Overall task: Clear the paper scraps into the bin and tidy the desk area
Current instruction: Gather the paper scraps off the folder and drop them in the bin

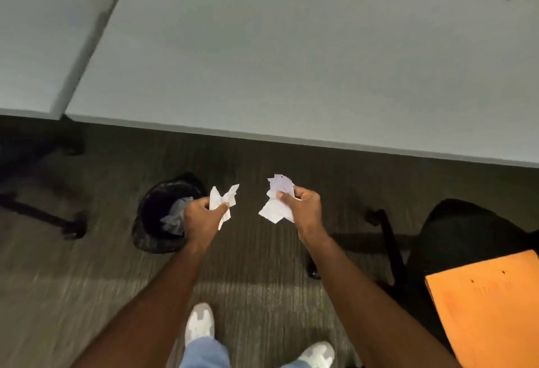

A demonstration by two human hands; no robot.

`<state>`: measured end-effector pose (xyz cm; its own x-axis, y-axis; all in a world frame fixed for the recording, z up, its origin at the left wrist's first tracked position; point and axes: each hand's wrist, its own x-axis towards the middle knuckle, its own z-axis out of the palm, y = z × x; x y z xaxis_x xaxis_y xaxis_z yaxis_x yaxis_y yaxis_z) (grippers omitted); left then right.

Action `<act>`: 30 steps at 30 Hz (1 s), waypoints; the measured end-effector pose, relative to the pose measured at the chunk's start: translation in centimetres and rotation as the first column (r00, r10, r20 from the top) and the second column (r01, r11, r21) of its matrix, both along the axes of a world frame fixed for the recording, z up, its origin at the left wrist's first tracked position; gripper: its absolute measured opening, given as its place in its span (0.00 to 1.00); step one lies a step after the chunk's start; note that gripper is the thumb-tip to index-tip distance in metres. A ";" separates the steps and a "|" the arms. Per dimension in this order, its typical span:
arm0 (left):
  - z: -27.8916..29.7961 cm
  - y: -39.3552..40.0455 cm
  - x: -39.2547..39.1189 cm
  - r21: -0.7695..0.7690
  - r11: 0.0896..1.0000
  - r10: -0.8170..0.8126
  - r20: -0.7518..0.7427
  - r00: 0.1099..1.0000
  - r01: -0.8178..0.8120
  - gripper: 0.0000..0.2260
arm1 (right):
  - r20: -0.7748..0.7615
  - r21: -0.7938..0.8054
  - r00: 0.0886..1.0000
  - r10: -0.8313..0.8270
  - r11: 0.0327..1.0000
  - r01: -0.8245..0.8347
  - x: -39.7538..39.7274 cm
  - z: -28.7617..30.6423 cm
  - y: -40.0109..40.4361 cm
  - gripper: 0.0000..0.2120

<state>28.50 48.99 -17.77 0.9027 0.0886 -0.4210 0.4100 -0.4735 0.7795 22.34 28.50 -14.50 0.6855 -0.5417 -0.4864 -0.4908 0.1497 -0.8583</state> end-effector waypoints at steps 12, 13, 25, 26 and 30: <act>-6.2 18.0 7.5 0.128 0.989 0.073 -0.040 0.997 -0.067 0.06 | -0.136 -0.100 0.901 0.411 0.899 -0.425 11.5 -8.0 18.5 0.09; -6.8 18.4 7.9 0.121 0.991 0.068 -0.049 0.996 -0.062 0.07 | -0.150 -0.096 0.899 0.412 0.899 -0.428 12.1 -8.9 19.6 0.11; -15.5 20.3 10.4 0.094 0.995 -0.006 -0.187 0.982 0.024 0.29 | -0.317 -0.133 0.811 0.492 0.824 -0.551 15.3 -18.9 23.9 0.18; -15.7 20.5 10.5 0.115 0.993 -0.015 -0.170 0.985 0.035 0.29 | -0.315 -0.102 0.795 0.518 0.815 -0.571 15.3 -19.7 24.1 0.20; -15.6 21.3 10.4 0.245 0.956 -0.125 -0.155 0.980 0.160 0.23 | -0.348 -0.018 0.712 0.609 0.755 -0.655 15.2 -20.1 24.5 0.29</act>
<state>38.86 70.29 -33.36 0.8492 0.0839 -0.5214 0.4178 -0.7106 0.5661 37.52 53.05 -34.57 0.7207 -0.1086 -0.6847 -0.6638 -0.3929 -0.6364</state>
